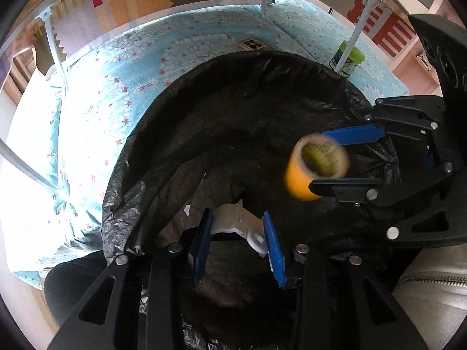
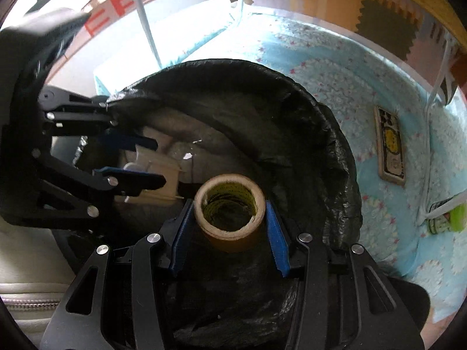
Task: Collect trash
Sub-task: 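Lower both tools into the black trash bag and open them, dropping both items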
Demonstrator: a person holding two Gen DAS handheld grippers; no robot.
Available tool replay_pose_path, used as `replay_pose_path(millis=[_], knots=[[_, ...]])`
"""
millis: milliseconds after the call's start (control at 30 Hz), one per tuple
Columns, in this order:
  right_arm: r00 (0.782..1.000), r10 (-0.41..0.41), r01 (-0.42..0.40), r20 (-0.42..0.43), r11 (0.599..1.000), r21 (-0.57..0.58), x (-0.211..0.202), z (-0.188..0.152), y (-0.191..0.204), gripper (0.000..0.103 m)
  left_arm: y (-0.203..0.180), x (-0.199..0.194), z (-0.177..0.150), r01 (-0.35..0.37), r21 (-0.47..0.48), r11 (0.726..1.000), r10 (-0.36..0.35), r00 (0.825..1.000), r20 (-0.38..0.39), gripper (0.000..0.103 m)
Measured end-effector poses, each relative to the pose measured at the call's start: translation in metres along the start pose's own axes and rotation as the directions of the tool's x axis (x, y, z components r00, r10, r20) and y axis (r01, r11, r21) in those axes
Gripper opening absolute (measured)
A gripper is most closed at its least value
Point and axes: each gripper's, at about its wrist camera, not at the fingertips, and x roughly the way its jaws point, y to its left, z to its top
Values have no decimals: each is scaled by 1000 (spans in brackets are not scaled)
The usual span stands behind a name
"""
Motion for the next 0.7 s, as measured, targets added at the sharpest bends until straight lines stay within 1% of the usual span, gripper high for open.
replay_pose_path(millis=[167, 367, 400, 467, 700], knots=[[1000, 9, -9, 4, 1000, 12, -1, 0, -5, 48, -3, -1, 0, -5, 3, 1000, 5, 1000, -7, 34], [1000, 18, -19, 5, 999, 28, 1, 3, -9, 48, -3, -1, 3, 4, -17, 1000, -4, 1000, -16, 36], [1000, 18, -18, 6, 999, 31, 1, 3, -10, 48, -3, -2, 3, 6, -17, 1000, -6, 1000, -14, 40], [1000, 17, -17, 8, 999, 34, 1, 4, -10, 50, -4, -4, 3, 4, -17, 1000, -4, 1000, -10, 44], [1000, 16, -17, 16, 999, 41, -3, 3, -10, 51, -5, -14, 1, 6, -14, 1000, -6, 1000, 10, 44]])
